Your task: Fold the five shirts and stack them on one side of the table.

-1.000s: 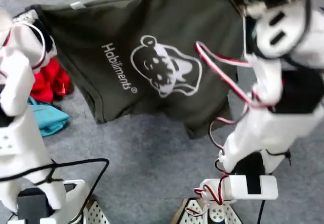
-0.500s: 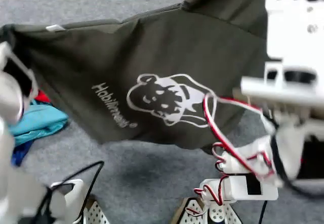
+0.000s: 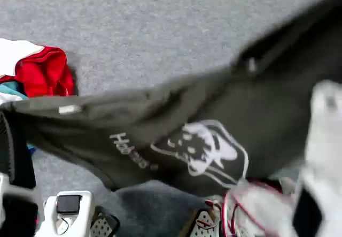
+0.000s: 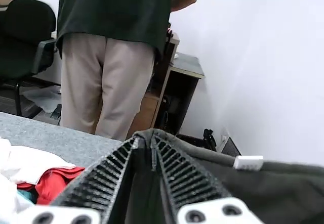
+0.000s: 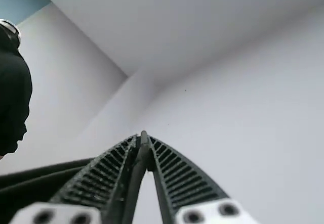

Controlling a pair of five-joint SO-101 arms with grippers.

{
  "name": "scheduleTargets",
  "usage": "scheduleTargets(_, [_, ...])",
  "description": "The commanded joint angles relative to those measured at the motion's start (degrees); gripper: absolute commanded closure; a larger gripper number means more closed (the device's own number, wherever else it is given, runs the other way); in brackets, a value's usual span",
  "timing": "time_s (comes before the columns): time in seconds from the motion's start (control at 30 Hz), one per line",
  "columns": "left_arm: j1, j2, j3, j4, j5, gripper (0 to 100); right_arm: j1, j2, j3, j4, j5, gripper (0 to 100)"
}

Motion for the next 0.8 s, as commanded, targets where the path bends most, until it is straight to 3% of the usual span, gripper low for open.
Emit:
scheduleTargets(0.0, [0.9,-1.0,2.9,0.4,-0.4,98,1.3,-1.9,0.6,3.3,4.0,99.4])
scheduleTargets(0.23, [1.0,-0.4,10.8,-1.3,-0.3,98,1.0,1.0,8.0,4.5,7.1,99.4])
scheduleTargets(0.4, [0.6,-0.5,26.8,-16.7,-0.2,98,-0.4,5.6,17.5,3.3,6.8,99.4])
scheduleTargets(0.67, [0.4,1.5,55.6,-48.2,-0.4,98,-4.5,16.0,27.8,-5.2,6.6,99.4])
scheduleTargets(0.77, [-0.8,6.5,57.1,-52.5,-0.4,98,-4.6,21.3,30.5,-10.9,6.6,99.4])
